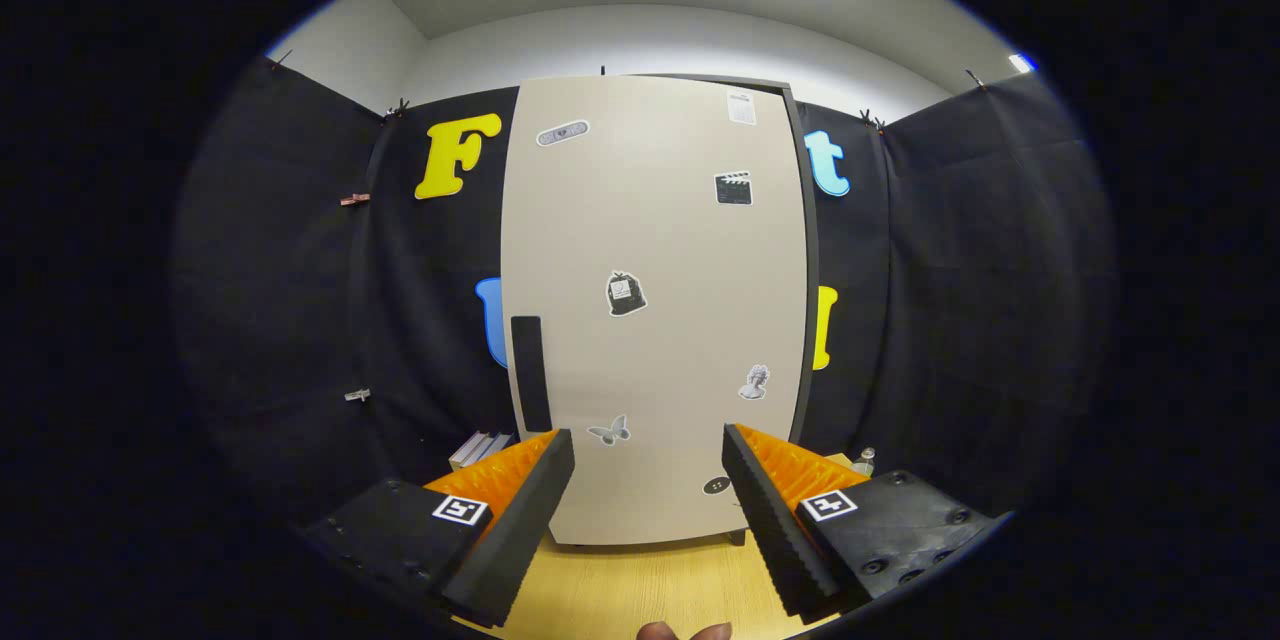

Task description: Open the shoe cabinet door, grab the shoes and put them into the shoe cabinet, then close the shoe cabinet door.

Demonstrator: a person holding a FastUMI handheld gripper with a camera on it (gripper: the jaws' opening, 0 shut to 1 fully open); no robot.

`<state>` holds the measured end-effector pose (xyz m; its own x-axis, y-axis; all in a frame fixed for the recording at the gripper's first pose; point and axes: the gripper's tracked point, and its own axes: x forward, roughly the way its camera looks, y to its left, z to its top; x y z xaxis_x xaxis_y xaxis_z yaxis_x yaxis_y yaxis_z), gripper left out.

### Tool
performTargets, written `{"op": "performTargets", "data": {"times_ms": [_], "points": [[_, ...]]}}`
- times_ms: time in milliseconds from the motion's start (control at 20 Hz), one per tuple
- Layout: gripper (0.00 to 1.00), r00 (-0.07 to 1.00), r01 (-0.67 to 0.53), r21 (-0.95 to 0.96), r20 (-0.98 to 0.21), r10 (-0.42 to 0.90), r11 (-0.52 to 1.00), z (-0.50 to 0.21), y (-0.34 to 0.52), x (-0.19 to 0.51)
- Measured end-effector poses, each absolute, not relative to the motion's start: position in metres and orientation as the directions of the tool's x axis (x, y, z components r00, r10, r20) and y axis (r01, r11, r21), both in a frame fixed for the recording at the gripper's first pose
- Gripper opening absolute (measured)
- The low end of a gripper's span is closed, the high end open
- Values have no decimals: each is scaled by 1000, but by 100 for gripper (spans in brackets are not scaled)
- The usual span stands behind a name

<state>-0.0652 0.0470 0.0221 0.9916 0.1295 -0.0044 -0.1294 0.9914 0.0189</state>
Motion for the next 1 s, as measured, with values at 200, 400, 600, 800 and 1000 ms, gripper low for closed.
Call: {"op": "performTargets", "data": {"times_ms": [200, 400, 600, 800, 1000], "points": [[97, 992, -128, 28, 8, 128, 991, 29, 48, -66], [97, 991, -132, 31, 0, 132, 991, 27, 46, -63], [97, 989, -146, 26, -9, 146, 989, 24, 47, -66], [97, 988, -152, 30, -7, 152, 988, 22, 45, -62], [97, 987, -157, 44, -18, 158, 987, 17, 44, -62]]}}
